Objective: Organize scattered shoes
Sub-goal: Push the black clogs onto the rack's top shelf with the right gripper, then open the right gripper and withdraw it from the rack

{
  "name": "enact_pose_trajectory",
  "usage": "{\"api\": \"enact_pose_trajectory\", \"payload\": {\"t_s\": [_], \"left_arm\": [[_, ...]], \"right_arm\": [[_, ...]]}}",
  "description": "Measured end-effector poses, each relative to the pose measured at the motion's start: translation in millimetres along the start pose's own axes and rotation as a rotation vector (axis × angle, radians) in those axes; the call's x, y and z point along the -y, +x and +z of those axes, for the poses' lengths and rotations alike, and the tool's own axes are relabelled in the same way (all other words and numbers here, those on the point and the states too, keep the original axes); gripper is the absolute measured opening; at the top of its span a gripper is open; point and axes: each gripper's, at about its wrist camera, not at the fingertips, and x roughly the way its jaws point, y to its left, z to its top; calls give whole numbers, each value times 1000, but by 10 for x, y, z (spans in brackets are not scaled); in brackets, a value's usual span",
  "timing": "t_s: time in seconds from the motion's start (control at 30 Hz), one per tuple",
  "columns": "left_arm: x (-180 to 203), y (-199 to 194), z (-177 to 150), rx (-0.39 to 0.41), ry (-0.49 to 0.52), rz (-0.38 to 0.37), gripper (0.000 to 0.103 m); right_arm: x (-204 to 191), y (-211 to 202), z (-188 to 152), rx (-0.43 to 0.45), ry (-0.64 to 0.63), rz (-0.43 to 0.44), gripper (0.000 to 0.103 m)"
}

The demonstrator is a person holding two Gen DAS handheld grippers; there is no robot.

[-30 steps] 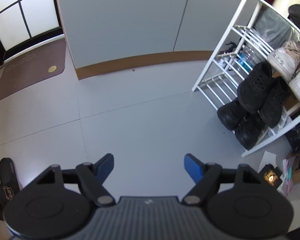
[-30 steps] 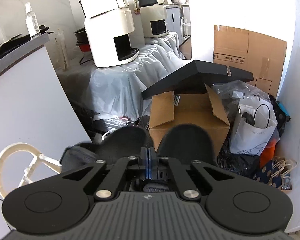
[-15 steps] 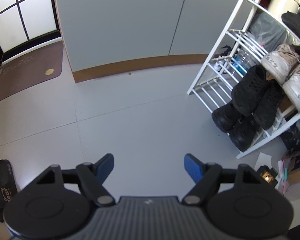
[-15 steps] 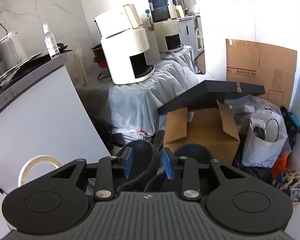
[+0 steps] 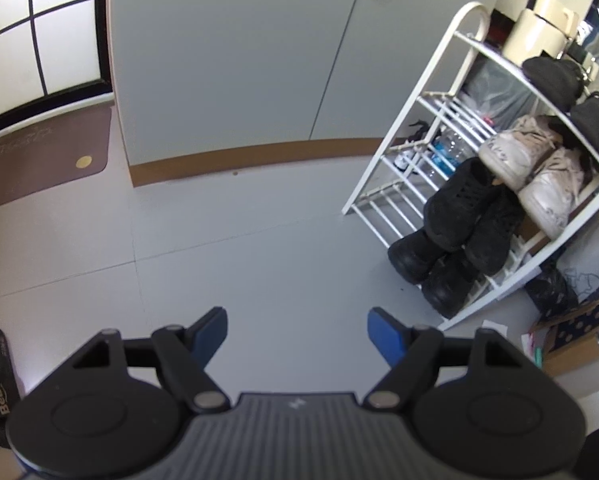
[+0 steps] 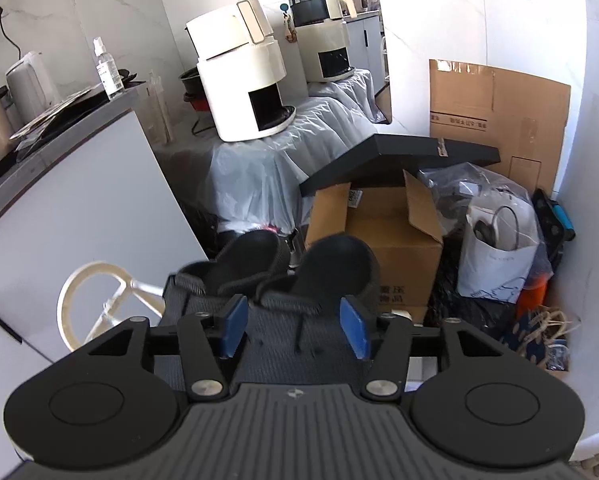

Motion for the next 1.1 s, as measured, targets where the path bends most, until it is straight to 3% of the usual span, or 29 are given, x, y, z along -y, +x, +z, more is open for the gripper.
{"api": "enact_pose_trajectory", "payload": {"t_s": [0.27,0.7,1.1], "left_arm": [[15,-125,-53,21,3,-15,81],[27,-398,-201,88,-22,-24,86],[240,-584,-369,169,59,25,86]], "right_arm": [[-9,-407,-318,-6,-75,70,80],[188,-656,-1085,-39,-170,203,99],[345,-966,-1902,-47,-241,392,103]]}}
